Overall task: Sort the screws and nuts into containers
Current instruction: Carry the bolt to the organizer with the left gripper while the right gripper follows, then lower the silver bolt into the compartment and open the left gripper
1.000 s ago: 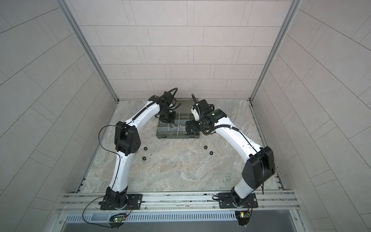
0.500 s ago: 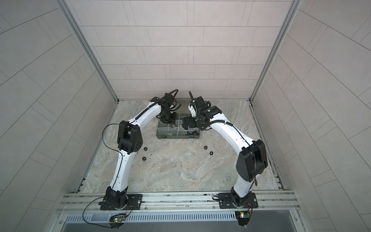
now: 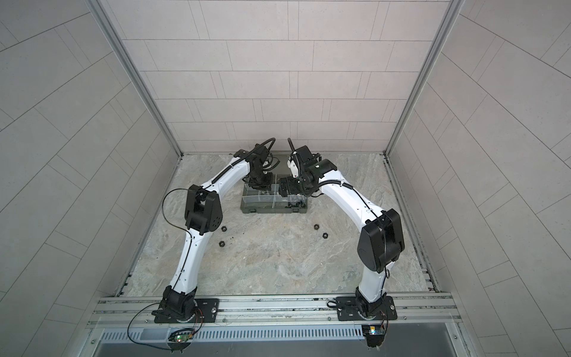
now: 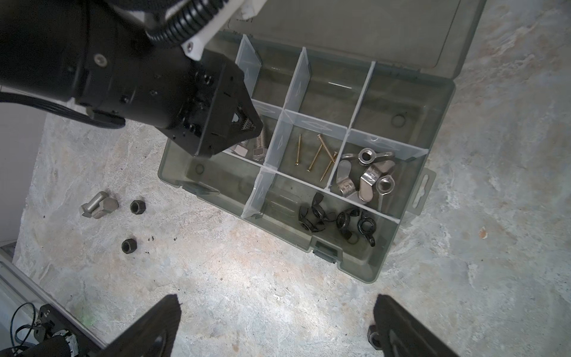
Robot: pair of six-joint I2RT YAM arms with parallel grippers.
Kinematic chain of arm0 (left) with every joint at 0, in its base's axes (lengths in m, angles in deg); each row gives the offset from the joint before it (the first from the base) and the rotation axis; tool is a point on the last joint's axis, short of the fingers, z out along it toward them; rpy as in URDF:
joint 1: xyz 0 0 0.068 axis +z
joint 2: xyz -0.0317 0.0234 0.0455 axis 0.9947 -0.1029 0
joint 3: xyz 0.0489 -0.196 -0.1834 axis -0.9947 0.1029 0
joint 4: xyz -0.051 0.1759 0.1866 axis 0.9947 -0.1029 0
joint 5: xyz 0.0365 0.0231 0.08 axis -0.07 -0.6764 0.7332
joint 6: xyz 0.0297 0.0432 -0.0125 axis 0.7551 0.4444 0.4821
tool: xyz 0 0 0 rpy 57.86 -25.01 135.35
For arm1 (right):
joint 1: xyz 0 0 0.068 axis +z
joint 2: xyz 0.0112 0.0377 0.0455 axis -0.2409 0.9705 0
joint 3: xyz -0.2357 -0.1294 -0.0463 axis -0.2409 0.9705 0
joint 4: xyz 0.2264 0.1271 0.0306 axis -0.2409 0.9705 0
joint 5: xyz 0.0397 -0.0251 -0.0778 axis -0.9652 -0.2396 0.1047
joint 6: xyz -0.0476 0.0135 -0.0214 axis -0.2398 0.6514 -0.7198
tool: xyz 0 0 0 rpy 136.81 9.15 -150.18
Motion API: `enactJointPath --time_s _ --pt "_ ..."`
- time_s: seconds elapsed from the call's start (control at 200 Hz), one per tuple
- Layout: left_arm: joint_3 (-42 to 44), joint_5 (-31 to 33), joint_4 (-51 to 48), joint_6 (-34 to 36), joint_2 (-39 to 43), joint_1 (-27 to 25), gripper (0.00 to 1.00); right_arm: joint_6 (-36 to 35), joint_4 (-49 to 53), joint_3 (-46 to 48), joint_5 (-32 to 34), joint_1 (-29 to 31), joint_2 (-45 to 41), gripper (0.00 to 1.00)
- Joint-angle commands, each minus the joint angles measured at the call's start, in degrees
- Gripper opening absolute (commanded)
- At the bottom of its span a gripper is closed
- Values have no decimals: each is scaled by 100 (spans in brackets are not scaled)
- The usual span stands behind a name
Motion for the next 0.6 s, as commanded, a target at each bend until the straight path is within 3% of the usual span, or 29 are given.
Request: enactJointPath --time_s 0.0,0.06,0.14,0.215,0.465,0.595 --pt "-185 -47 -38 62 -74 54 16 -78 217 -135 54 -52 42 99" --pt "-201 -66 -54 74 -81 59 17 -85 248 -135 49 -74 63 99" --pt "-201 -73 -106 108 -74 59 35 -84 279 -135 38 -114 61 99" --pt "-184 -129 -145 171 -25 59 44 -88 332 -135 41 -149 52 99" --pt "-25 -36 -157 224 655 90 48 -387 746 -168 324 -32 -69 99" --pt "667 -4 100 220 1414 183 51 -416 736 11 312 108 -206 99"
